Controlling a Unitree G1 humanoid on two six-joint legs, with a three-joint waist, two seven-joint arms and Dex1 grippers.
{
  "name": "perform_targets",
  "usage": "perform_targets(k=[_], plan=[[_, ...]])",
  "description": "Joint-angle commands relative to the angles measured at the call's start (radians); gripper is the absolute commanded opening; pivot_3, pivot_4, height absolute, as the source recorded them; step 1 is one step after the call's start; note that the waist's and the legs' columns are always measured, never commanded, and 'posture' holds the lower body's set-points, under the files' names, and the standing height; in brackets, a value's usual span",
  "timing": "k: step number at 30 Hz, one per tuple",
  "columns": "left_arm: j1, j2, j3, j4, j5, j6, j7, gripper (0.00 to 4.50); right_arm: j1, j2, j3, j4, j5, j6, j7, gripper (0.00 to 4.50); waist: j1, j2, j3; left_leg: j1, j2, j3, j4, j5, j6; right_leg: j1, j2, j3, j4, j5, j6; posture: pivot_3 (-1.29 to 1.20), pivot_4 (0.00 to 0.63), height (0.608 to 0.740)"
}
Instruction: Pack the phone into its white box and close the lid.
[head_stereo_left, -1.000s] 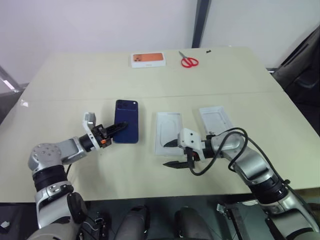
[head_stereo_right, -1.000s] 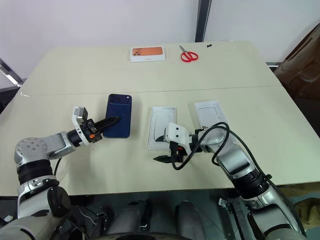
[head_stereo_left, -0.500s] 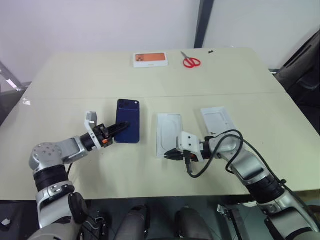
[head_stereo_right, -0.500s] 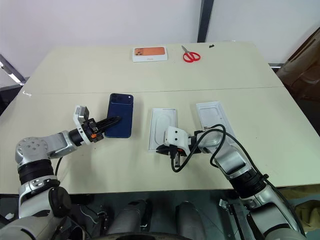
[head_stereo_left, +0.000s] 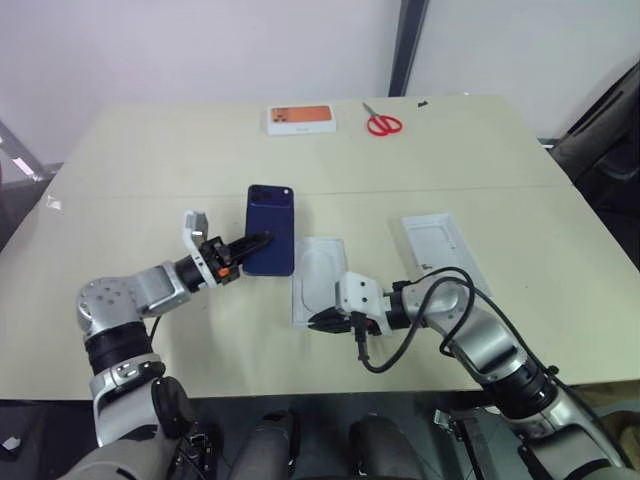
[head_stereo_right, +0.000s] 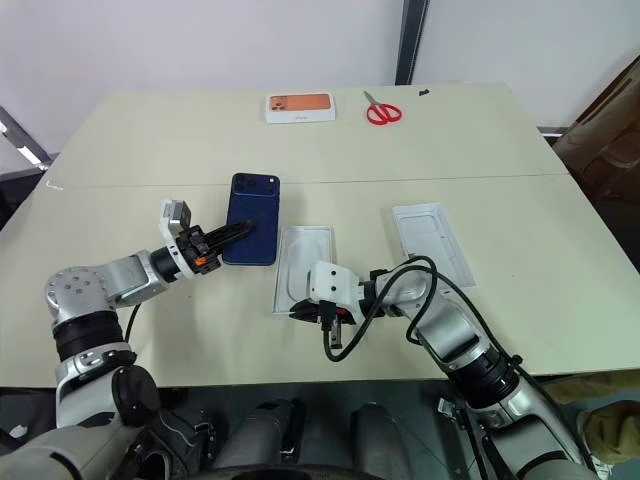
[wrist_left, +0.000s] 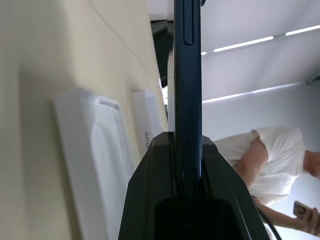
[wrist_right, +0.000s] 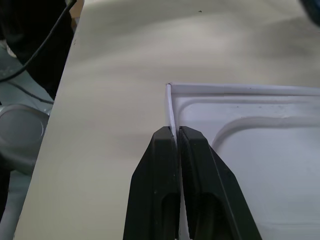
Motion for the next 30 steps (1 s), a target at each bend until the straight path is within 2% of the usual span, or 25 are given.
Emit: perform_targets(k=[1,4,9,12,16,20,26,28,29,30], plan=[[-0.009,-0.020,0.015,-0.064,-0.065,0.005,0.029,0.00,-0.016,0.024,-0.008,-0.029,0.022,0.032,-0.022,0.35,0.000,0.000,0.000,0.000,0.000,0.000,0.000,0.000,0.000,0.000,0.000,0.000,0.000,0.000,0.000,0.00,0.150,0.734],[0.004,-0.037,0.016,-0.085,-0.084,0.011,0.058,0.00,-0.020,0.024,-0.020,-0.024,0.010,0.019,-0.041,1.49,0.000,0.000,0.000,0.000,0.000,0.000,0.000,0.000,0.000,0.000,0.000,0.000,0.000,0.000,0.000,0.00,0.150,0.734],[0.051,-0.054,-0.008,-0.134,-0.108,0.019,0.089,0.00,-0.005,-0.037,-0.084,-0.068,0.053,0.022,-0.017,4.08,0.000,0.000,0.000,0.000,0.000,0.000,0.000,0.000,0.000,0.000,0.000,0.000,0.000,0.000,0.000,0.00,0.150,0.734],[0.070,-0.054,-0.020,-0.151,-0.112,0.017,0.102,0.00,0.015,-0.069,-0.160,-0.072,0.129,0.048,0.007,4.08,0.001,0.000,0.000,0.000,0.000,0.000,0.000,0.000,0.000,0.000,0.000,0.000,0.000,0.000,0.000,0.00,0.150,0.734],[0.102,-0.059,-0.054,-0.205,-0.114,0.023,0.119,0.00,0.054,-0.153,-0.255,0.000,0.134,-0.026,0.029,4.08,0.006,-0.001,0.001,0.000,0.000,0.000,0.001,0.000,0.000,0.002,0.000,0.000,-0.001,0.000,0.000,0.00,0.150,0.734],[0.127,-0.091,-0.063,-0.236,-0.134,0.027,0.159,0.00,0.043,-0.194,-0.281,0.068,0.098,-0.085,0.015,4.08,0.002,-0.001,0.001,0.000,0.000,0.000,0.000,0.000,0.000,0.001,0.000,0.000,-0.001,0.000,0.000,0.00,0.150,0.734],[0.175,-0.118,-0.092,-0.282,-0.154,0.025,0.210,0.00,0.011,-0.191,-0.285,0.136,0.080,-0.128,-0.004,4.08,0.002,-0.001,0.001,0.000,0.000,0.001,0.000,0.000,0.000,0.001,0.000,0.000,-0.001,0.000,0.000,0.00,0.150,0.734],[0.176,-0.122,-0.090,-0.284,-0.177,0.028,0.220,0.99,0.010,-0.187,-0.274,0.146,0.069,-0.145,-0.007,4.13,0.003,-0.001,0.001,0.000,0.000,0.001,0.001,0.000,0.000,0.002,0.000,0.000,-0.001,0.000,0.000,0.00,0.150,0.734],[0.176,-0.122,-0.089,-0.284,-0.187,0.029,0.225,1.25,0.010,-0.186,-0.271,0.150,0.066,-0.150,-0.008,4.13,0.004,-0.001,0.001,0.000,0.000,0.001,0.001,0.000,0.000,0.002,0.000,0.000,-0.001,0.000,0.000,0.00,0.150,0.734],[0.176,-0.118,-0.095,-0.287,-0.189,0.030,0.232,1.74,0.009,-0.184,-0.269,0.154,0.063,-0.155,-0.007,4.13,0.005,-0.001,0.001,0.000,0.000,0.001,0.001,0.000,0.000,0.002,0.000,0.000,-0.001,0.000,0.000,0.00,0.150,0.734]])
